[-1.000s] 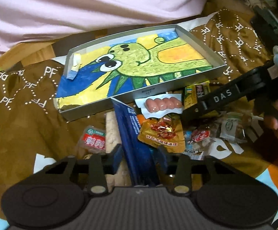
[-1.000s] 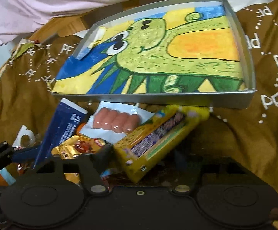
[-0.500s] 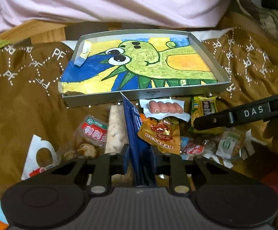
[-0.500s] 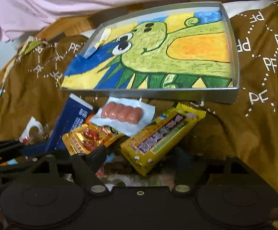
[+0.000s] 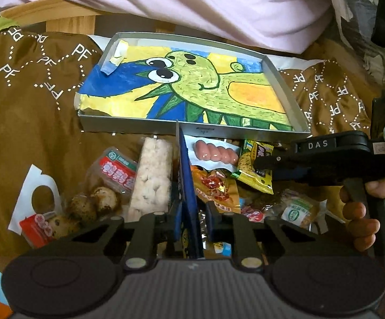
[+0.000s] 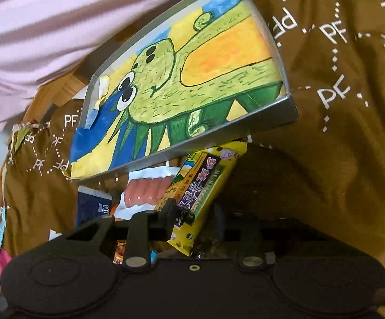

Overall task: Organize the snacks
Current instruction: 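Close the left tool on the blue stick pack while the right tool grasps the yellow wafer bar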

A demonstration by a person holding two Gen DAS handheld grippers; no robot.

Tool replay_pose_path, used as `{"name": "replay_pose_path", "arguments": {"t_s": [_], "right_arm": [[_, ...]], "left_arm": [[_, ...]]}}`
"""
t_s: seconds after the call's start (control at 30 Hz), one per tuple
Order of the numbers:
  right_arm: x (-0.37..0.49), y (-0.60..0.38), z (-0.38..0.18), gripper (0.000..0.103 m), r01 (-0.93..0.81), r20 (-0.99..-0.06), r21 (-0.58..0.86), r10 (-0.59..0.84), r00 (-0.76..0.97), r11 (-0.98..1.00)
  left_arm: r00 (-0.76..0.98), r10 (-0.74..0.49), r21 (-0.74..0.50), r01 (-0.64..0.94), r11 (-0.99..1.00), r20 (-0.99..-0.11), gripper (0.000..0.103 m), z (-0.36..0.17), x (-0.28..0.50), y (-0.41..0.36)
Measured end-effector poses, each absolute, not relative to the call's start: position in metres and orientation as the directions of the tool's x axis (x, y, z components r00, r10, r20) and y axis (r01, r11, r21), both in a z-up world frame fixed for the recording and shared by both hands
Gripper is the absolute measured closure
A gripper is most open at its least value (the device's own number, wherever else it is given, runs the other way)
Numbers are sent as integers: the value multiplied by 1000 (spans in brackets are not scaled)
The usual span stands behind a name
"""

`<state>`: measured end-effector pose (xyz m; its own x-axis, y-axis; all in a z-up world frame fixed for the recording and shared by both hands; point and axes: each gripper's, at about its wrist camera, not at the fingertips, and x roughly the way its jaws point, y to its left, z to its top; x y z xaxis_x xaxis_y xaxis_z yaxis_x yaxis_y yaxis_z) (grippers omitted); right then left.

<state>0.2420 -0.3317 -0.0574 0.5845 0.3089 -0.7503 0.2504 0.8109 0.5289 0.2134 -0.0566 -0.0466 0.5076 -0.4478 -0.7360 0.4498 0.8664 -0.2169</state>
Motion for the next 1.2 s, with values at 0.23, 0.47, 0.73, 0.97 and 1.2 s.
{"name": "replay_pose_path", "arguments": {"t_s": [0.23, 0.47, 0.73, 0.97, 1.2], "right_arm": [[249, -323, -62, 57, 244, -747, 521, 300, 593, 818], [235, -333, -53, 79, 286, -730, 563, 304, 612, 776], [207, -317, -28, 91, 213, -699, 603, 380, 606, 769], [182, -296, -9, 92, 104, -691, 558, 391, 609, 823], [172, -292, 10, 92, 24, -632, 533, 379, 676, 846]], "left_arm": [[480, -419, -209, 431, 878, -770, 83, -55, 214, -58], [459, -408, -244, 376, 894, -789, 87, -50, 209, -52], [439, -391, -260, 329, 908, -809, 90, -43, 201, -50], [457, -409, -293, 305, 906, -790, 93, -30, 195, -45], [520, -457, -351, 295, 889, -722, 93, -12, 194, -38]]}}
